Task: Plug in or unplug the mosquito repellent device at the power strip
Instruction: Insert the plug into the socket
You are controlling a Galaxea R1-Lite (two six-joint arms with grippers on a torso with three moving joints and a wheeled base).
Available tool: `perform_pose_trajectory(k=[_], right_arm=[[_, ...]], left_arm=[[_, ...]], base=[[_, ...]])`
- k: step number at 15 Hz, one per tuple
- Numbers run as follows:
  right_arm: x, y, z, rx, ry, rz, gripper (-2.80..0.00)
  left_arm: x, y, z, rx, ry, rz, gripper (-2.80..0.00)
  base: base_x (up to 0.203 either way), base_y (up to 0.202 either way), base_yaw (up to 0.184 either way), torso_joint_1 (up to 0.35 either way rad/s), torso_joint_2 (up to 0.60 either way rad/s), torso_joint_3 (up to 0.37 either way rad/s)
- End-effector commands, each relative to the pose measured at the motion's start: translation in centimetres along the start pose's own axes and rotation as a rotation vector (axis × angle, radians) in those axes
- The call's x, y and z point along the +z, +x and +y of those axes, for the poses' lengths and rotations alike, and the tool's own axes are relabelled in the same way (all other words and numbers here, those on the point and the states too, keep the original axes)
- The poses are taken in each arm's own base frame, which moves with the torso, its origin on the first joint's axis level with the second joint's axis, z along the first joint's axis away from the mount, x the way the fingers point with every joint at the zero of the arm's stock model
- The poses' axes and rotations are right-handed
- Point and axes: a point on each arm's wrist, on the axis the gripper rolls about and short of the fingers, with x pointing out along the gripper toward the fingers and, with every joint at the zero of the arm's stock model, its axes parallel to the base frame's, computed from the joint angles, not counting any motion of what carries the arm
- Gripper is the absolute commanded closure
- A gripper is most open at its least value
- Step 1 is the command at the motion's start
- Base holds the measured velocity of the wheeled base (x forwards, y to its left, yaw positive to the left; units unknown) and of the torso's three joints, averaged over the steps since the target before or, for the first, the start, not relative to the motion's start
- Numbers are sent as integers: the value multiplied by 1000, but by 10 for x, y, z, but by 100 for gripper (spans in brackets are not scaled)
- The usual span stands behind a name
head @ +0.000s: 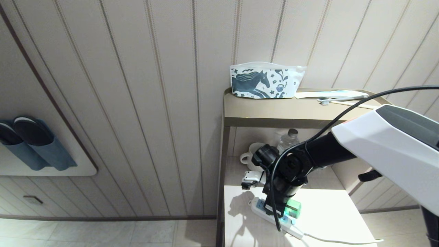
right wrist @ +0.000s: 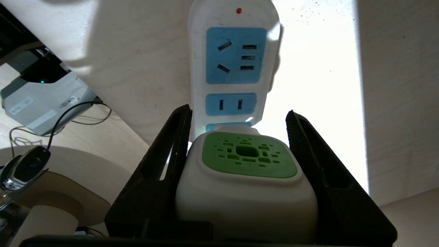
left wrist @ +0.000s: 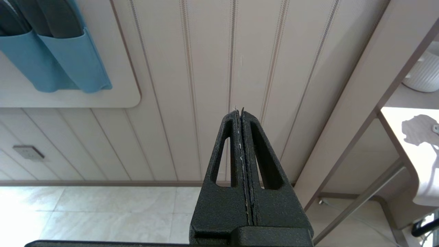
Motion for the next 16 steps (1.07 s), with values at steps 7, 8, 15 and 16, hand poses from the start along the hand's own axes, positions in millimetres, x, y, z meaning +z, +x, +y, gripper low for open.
perform_pose_trajectory(k=[7,8,15,16], right_arm=[[-13,-14,-3,102,68,-66,0],[-13,-13,-3,103,71,-65,0],[-10,-4,-10,82,79,-95,0],[-10,-1,-11,84,80,-91,0]], left_arm=[[0,0,0,0,0,2,0],[0,0,0,1,0,2,0],[0,0,0,-1,0,2,0],[0,0,0,1,0,2,0]], base=[[0,0,0,0,0,0],[0,0,0,0,0,0],[0,0,0,0,0,0],[0,0,0,0,0,0]])
